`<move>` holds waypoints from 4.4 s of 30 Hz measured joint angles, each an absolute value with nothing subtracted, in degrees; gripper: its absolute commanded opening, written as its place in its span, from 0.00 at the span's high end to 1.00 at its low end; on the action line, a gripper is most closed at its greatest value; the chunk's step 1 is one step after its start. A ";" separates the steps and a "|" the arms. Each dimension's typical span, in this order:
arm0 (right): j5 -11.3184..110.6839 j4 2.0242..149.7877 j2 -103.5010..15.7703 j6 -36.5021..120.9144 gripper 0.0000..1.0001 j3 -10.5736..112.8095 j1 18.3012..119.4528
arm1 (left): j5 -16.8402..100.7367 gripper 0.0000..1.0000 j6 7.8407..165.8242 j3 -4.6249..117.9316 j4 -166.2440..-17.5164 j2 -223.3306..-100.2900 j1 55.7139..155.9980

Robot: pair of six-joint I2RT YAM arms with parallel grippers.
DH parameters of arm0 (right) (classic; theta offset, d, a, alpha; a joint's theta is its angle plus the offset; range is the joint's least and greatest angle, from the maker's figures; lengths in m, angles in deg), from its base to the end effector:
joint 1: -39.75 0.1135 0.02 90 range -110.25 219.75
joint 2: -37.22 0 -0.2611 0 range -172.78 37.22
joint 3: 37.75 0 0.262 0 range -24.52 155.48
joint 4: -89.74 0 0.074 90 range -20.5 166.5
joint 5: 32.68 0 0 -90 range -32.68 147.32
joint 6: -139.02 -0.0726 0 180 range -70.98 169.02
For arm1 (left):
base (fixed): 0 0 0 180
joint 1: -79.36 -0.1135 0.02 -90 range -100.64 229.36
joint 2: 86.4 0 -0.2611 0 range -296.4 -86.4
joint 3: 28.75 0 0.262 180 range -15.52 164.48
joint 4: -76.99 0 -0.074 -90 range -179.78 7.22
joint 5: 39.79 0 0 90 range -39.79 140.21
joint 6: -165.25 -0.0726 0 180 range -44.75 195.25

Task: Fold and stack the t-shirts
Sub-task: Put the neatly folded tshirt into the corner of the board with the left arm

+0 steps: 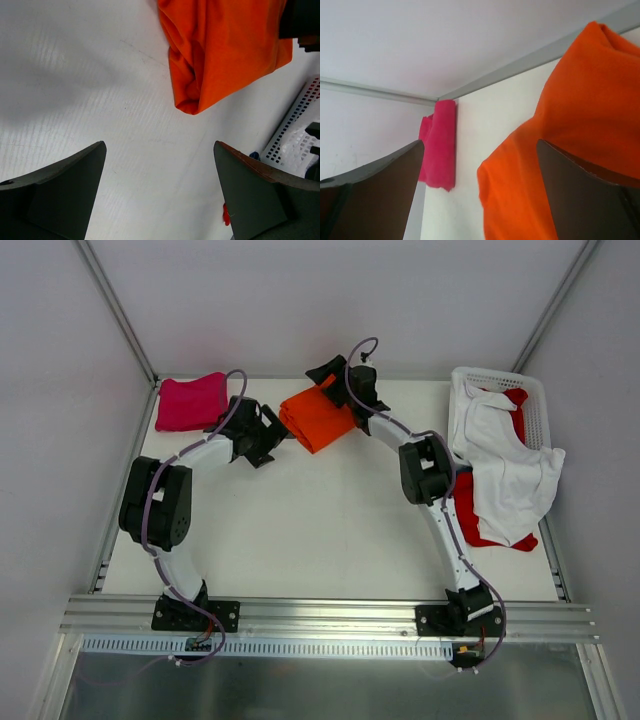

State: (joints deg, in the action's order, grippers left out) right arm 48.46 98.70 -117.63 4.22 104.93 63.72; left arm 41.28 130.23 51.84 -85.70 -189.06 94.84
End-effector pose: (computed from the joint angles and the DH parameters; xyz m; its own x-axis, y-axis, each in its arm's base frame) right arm 0.5967 0.2775 0.1611 -0.4182 0.5760 -0.7024 -0.3485 0.6123 0.7096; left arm 0.4140 -0.1263 0.1774 -0.6615 -0.6563 -0.3629 -0.2831 0.6666 -0.6895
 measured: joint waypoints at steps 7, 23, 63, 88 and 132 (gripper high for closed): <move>45.53 104.01 -96.95 5.89 0.01 81.06 61.27 | 45.85 0.12 132.42 51.07 -86.31 -189.38 97.49; 44.50 110.72 -39.49 13.01 0.01 17.94 49.99 | 60.01 0.14 146.93 56.58 -95.67 -201.58 101.18; 37.25 109.34 -36.34 9.41 0.01 11.49 41.53 | 34.72 1.00 120.92 99.00 -79.47 -228.18 88.04; 33.01 119.29 -43.93 3.35 0.01 9.96 41.82 | 32.69 1.00 94.28 108.49 -60.30 -219.17 72.79; 29.40 131.44 -56.23 0.62 0.01 9.96 42.41 | 50.46 1.00 93.82 110.04 -57.46 -214.96 66.49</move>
